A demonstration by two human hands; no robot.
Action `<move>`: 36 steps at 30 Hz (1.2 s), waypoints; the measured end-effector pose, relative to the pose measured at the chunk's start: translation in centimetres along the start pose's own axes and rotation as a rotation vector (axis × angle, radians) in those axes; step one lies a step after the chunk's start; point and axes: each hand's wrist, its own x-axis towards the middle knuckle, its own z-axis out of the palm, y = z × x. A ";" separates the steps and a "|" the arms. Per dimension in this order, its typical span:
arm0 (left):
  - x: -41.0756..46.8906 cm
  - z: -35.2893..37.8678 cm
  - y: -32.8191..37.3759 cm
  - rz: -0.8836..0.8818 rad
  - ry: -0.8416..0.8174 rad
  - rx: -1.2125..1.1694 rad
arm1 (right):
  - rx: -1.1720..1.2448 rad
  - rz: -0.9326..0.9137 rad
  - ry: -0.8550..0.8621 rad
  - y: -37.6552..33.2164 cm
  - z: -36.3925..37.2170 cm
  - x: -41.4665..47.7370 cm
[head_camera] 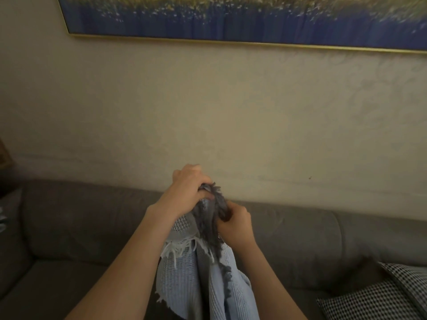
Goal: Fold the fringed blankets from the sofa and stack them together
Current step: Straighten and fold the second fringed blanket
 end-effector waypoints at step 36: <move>2.8 -5.1 0.3 -0.170 0.095 0.195 | -0.020 -0.137 -0.129 2.6 3.8 -0.8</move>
